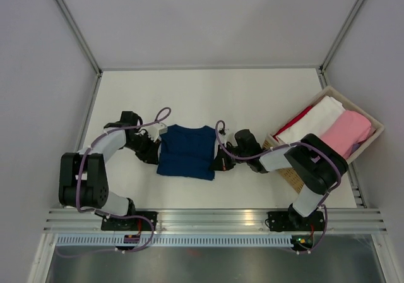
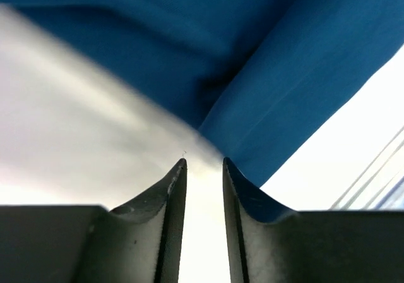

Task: Roll the t-shirts
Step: Roll the tshirt

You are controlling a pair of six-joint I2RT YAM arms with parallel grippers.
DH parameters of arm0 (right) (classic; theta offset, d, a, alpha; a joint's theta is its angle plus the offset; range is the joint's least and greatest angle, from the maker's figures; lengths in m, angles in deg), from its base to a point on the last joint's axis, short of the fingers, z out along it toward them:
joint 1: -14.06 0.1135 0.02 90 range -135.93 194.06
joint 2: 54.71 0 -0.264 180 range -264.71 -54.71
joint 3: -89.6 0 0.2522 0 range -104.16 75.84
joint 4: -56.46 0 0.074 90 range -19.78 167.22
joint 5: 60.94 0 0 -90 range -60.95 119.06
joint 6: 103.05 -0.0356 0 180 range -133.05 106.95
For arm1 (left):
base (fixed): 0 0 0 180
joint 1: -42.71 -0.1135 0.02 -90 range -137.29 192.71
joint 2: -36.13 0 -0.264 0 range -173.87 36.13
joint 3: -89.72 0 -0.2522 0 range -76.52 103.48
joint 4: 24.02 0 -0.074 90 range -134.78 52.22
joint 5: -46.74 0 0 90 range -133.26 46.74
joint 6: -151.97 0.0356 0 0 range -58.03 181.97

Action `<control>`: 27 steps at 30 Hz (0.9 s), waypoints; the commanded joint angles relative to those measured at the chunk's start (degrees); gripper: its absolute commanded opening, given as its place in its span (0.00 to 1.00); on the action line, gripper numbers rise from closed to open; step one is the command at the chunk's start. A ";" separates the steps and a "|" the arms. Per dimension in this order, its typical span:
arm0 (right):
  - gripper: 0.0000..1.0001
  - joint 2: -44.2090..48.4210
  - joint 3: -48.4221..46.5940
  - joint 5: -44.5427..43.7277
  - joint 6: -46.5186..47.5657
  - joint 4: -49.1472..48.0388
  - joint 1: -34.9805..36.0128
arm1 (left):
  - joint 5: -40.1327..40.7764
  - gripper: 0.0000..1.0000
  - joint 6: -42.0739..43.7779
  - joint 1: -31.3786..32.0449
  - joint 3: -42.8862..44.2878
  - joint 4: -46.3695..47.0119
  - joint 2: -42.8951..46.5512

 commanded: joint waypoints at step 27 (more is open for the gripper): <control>0.05 -1.60 -16.96 -2.49 9.85 24.72 -0.69 | 38.81 0.64 13.90 35.45 -25.64 28.08 24.28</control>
